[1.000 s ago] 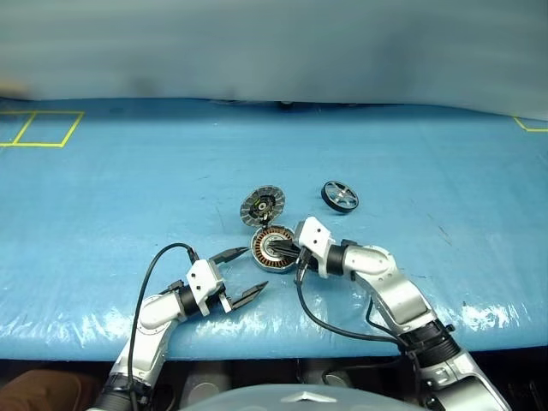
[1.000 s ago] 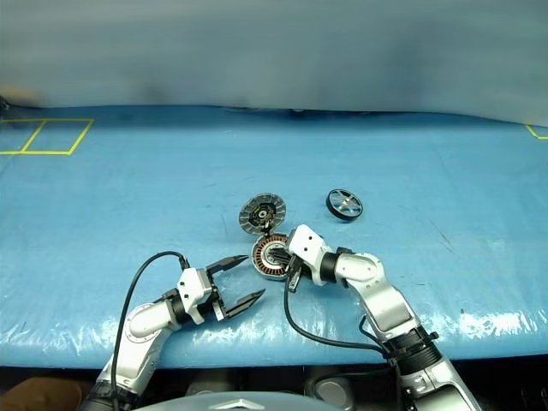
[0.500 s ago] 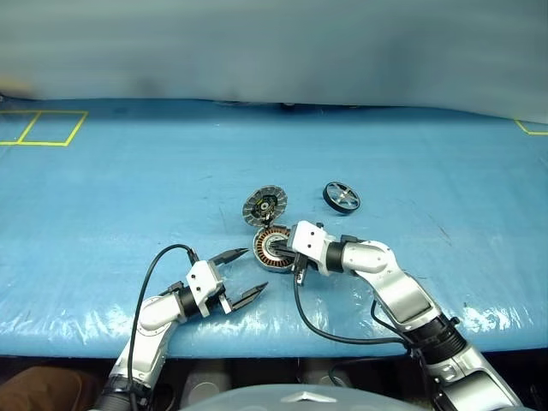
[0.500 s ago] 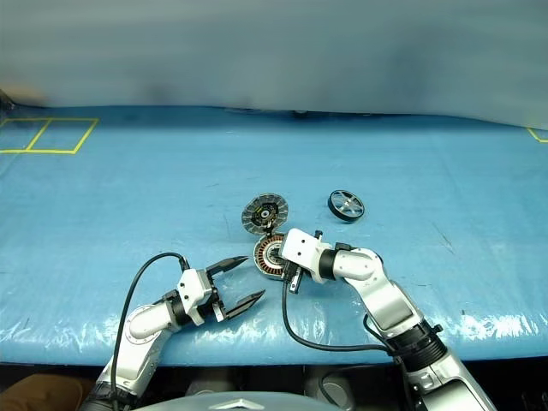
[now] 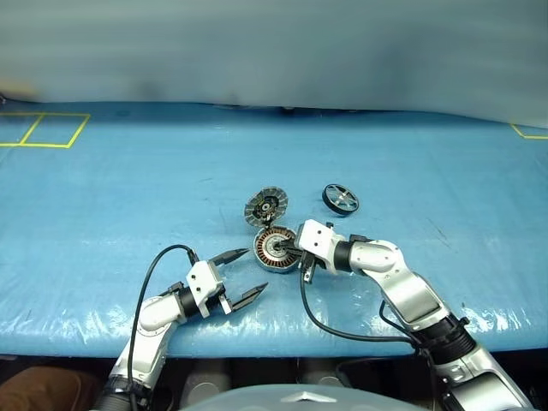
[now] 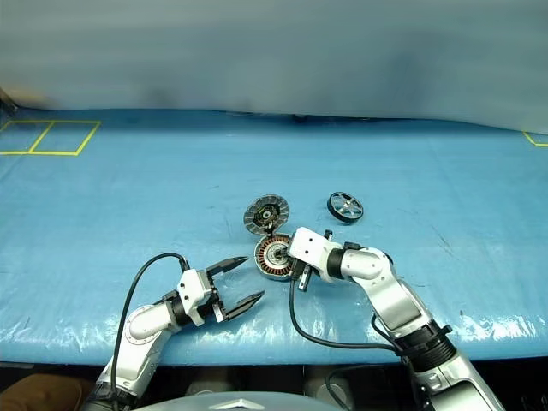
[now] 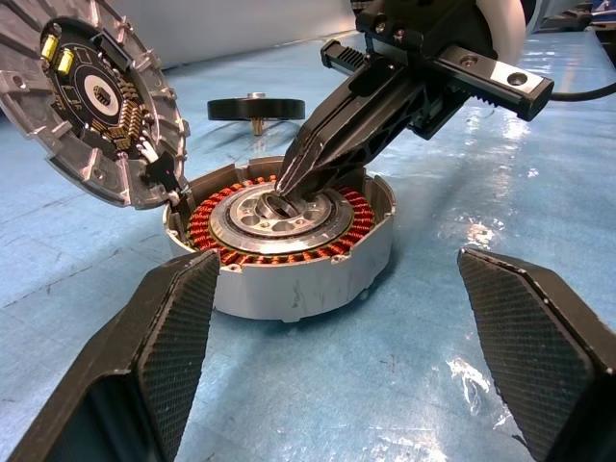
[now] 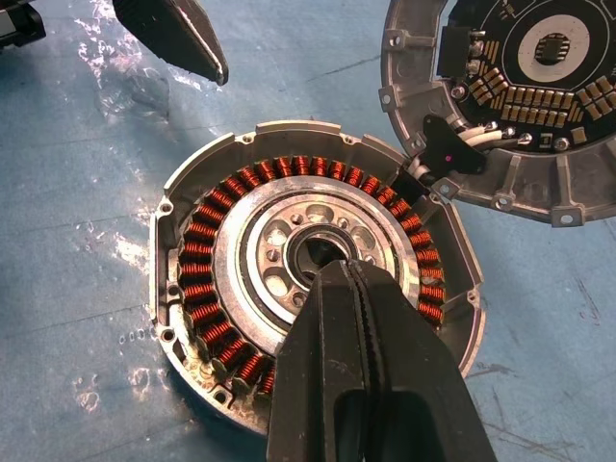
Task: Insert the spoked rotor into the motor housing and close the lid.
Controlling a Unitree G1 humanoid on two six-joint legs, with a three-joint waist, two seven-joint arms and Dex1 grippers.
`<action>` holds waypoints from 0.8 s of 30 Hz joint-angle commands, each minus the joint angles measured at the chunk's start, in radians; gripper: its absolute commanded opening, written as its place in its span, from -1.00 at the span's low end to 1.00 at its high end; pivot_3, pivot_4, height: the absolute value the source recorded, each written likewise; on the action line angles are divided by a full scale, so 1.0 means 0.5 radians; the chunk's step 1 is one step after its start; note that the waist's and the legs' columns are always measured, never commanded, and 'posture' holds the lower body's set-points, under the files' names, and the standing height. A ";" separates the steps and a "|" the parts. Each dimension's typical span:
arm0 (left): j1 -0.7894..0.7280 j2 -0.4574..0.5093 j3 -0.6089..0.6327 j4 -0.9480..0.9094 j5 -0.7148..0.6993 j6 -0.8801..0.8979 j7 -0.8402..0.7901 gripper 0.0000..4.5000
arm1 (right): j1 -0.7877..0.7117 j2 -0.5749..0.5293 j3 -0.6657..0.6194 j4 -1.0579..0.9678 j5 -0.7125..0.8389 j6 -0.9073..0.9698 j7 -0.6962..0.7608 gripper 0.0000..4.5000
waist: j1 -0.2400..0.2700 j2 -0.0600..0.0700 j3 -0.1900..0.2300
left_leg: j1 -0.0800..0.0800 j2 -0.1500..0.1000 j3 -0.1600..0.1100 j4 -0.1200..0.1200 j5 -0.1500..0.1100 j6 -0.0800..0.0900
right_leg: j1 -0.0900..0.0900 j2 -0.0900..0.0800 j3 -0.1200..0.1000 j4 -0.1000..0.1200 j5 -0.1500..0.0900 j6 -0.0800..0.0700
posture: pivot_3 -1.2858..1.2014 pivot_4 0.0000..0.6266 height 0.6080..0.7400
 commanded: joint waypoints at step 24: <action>0.012 -0.005 -0.009 -0.048 -0.009 0.005 0.020 0.87 | -0.046 0.182 -0.144 0.121 0.256 0.002 -0.016 -0.99 | -0.014 -0.002 0.013 | -0.009 0.000 -0.001 -0.007 0.000 0.000 | -0.012 0.000 -0.001 0.000 0.000 0.000 | 0.03 -0.52 1.00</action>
